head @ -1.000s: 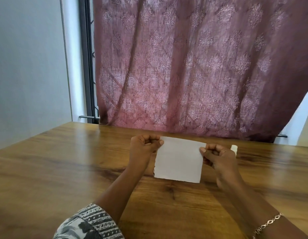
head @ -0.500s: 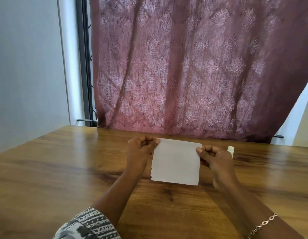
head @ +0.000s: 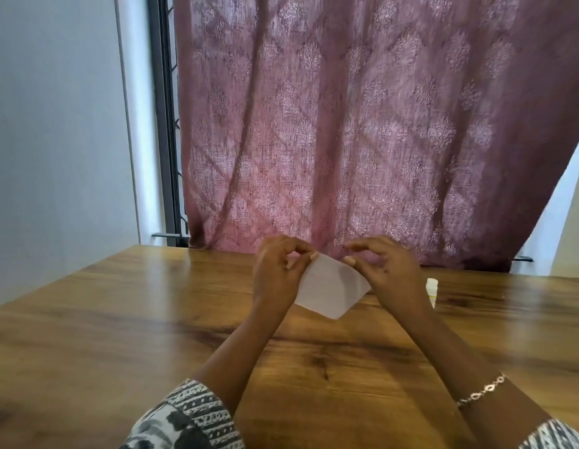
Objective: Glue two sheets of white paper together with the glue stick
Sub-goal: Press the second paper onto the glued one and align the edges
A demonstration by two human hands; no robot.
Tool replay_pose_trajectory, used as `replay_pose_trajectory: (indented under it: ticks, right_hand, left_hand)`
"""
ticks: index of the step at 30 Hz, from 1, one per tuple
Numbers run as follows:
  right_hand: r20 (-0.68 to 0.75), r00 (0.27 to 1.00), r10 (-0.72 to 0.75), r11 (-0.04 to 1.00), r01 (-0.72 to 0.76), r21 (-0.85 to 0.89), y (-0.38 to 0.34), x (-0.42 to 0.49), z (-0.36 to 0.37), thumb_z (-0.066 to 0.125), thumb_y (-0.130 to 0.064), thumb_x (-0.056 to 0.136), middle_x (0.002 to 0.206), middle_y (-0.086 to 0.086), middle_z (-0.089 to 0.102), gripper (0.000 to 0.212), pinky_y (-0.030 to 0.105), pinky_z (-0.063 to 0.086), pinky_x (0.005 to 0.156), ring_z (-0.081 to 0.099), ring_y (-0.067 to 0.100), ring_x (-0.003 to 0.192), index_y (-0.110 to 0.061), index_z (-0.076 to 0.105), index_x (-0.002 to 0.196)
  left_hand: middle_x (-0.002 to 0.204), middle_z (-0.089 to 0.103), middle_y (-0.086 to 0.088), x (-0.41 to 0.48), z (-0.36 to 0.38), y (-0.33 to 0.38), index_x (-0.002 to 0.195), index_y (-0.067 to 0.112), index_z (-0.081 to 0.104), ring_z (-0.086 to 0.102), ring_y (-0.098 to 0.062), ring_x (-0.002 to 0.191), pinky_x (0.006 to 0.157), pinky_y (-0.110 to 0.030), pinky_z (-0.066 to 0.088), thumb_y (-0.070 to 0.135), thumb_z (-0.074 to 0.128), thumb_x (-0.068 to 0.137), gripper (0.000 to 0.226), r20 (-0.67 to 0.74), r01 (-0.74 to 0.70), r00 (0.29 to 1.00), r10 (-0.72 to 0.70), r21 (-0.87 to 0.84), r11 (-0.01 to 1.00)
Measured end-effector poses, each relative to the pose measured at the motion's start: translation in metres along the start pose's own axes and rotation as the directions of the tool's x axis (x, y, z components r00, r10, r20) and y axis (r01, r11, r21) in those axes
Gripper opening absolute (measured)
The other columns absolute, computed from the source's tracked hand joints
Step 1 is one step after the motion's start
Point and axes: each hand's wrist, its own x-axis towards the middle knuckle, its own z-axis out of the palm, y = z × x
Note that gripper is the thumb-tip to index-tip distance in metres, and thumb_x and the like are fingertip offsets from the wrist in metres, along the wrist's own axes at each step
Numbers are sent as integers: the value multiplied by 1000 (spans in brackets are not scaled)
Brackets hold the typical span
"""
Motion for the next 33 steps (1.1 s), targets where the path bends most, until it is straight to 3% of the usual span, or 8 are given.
replay_pose_trajectory:
  ticks: [5, 9, 13, 17, 20, 23, 28, 33]
  right_hand:
    - [85, 991, -100, 988, 109, -105, -15, 22, 5, 69, -18, 75, 91, 11, 67, 17, 28, 37, 71, 54, 19, 85, -8, 71, 89]
    - [82, 992, -99, 988, 108, -113, -6, 30, 2, 70, -16, 74, 87, 12, 67, 14, 18, 34, 63, 51, 17, 81, -6, 71, 84]
    - [38, 999, -31, 996, 34, -87, 11, 27, 2, 71, -12, 73, 80, 10, 66, 9, 27, 35, 66, 51, 17, 77, -5, 71, 77]
    - [84, 996, -35, 999, 38, -36, 17, 20, 6, 72, -19, 73, 67, -6, 56, 12, 28, 38, 64, 51, 14, 70, -8, 70, 71]
    - [138, 988, -74, 994, 83, -64, 16, 20, 5, 70, -14, 75, 76, 8, 63, 11, 19, 35, 64, 50, 16, 75, -3, 70, 75]
    - [160, 981, -108, 991, 119, -62, 16, 18, 5, 70, -10, 74, 81, 14, 66, 10, 14, 32, 65, 49, 15, 77, -1, 69, 76]
    - [154, 982, -110, 992, 119, -50, 19, 19, 3, 67, -5, 75, 76, 9, 64, 4, 16, 34, 64, 49, 16, 76, -1, 69, 75]
    - [139, 987, -79, 995, 87, -46, 25, 20, -3, 67, -2, 74, 74, 2, 60, 3, 17, 37, 67, 51, 17, 76, -3, 69, 74]
  left_hand:
    - [74, 57, 7, 14, 9, 13, 74, 7, 70, 45, -10, 78, 62, -22, 33, 20, 68, 73, 13, 27, -100, 995, 99, 53, 994]
    - [73, 61, -6, 23, 20, 14, 72, 6, 70, 47, -18, 83, 63, -17, 31, 20, 64, 71, 15, 91, -140, 987, 135, 49, 989]
    - [68, 53, 12, 25, 27, 11, 71, 7, 69, 46, -13, 79, 64, -18, 33, 24, 61, 69, 19, 99, -95, 991, 94, 4, 995]
    - [71, 60, -4, 18, 32, 1, 70, 5, 68, 45, -11, 76, 63, -12, 30, 23, 59, 71, 21, 169, -132, 978, 124, 37, 991]
    - [67, 52, 11, 16, 30, -2, 71, 3, 69, 44, -2, 74, 62, -9, 30, 25, 60, 69, 24, 185, -99, 978, 98, -6, 995]
    - [68, 52, 15, 15, 29, -4, 71, 2, 69, 48, -7, 74, 62, -14, 33, 27, 63, 68, 25, 174, -85, 980, 93, -55, 995]
    - [68, 57, 10, 13, 29, 0, 70, 5, 68, 56, -19, 74, 62, -22, 39, 24, 65, 67, 20, 144, -63, 987, 77, -102, 993]
    - [70, 61, 9, 16, 25, -4, 65, 22, 63, 54, -2, 69, 59, -12, 38, 22, 65, 66, 3, 94, 28, 995, -10, -193, 981]
